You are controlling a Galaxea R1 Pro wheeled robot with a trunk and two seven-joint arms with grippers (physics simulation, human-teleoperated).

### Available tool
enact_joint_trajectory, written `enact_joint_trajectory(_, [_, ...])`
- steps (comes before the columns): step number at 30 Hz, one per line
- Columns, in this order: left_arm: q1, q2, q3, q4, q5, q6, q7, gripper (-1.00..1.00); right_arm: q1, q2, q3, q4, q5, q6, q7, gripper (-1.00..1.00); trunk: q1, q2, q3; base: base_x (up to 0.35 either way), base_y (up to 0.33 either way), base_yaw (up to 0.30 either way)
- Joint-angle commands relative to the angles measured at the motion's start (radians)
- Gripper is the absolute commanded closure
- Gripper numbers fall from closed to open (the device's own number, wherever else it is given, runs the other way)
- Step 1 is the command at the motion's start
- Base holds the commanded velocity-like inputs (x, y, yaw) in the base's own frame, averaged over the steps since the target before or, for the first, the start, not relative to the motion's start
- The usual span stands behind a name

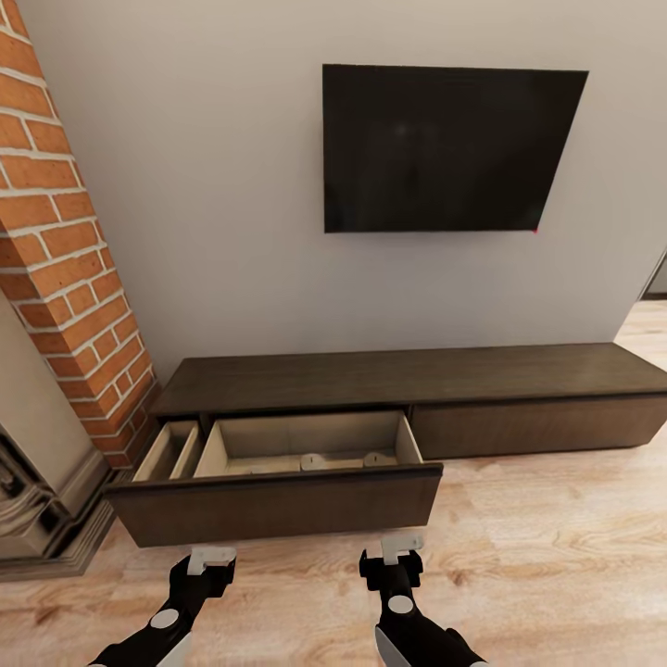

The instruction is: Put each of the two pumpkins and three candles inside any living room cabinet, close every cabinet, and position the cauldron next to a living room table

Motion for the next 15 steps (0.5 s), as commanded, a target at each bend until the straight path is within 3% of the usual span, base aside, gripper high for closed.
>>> enact_joint_trajectory(1, [-0.001, 0.001, -0.009, -0.001, 0.004, -0.002, 0.007, -1.00, -0.001, -0.001, 0.007, 0.001, -0.011, -0.007, -0.005, -1.00, 0.004, -0.008, -0.004, 0.000, 0.000, 0.000])
enact_joint_trajectory(15, [-0.001, 0.001, -0.009, -0.003, 0.005, -0.004, 0.007, -1.00, -0.001, 0.000, 0.008, 0.001, -0.011, -0.007, -0.005, -1.00, 0.057, -0.106, -0.048, 0.000, 0.000, 0.000])
